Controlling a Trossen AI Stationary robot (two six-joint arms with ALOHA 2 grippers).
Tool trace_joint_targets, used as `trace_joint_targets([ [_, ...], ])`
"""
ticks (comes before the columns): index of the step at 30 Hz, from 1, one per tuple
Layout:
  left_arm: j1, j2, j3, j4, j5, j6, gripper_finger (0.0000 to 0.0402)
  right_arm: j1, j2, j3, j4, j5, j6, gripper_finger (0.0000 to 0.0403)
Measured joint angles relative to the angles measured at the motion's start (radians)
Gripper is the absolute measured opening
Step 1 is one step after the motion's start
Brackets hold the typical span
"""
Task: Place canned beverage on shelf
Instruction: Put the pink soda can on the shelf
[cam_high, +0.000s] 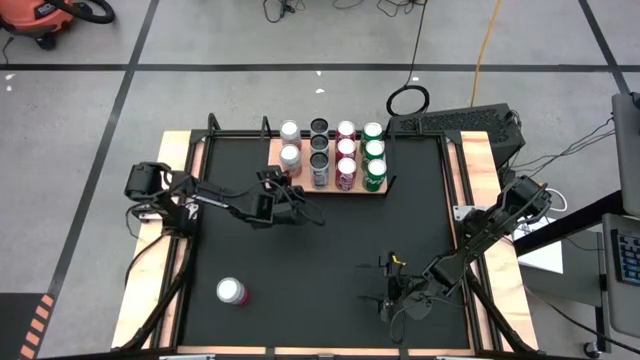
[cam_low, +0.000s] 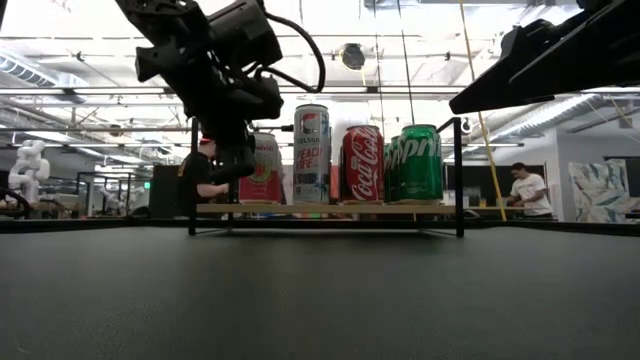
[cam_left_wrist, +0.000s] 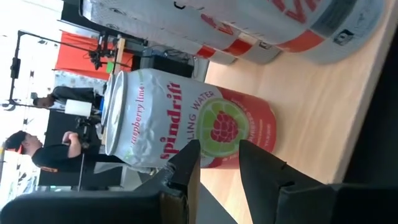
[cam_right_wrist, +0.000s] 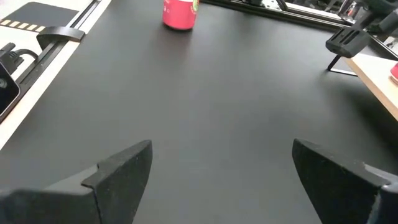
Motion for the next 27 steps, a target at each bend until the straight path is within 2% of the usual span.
trace_joint_targets([
  [13,0.064,0.006,0.0,-0.001,0.018,0.022,0.0099,0.0,0.0,0.0,-0.001,-0.003,0.0,0.0366],
  [27,0.07,0.006,0.0,0.0,0.027,0.014,0.0099,0.001,0.0,0.0,-0.001,-0.004,0.0,0.0366],
])
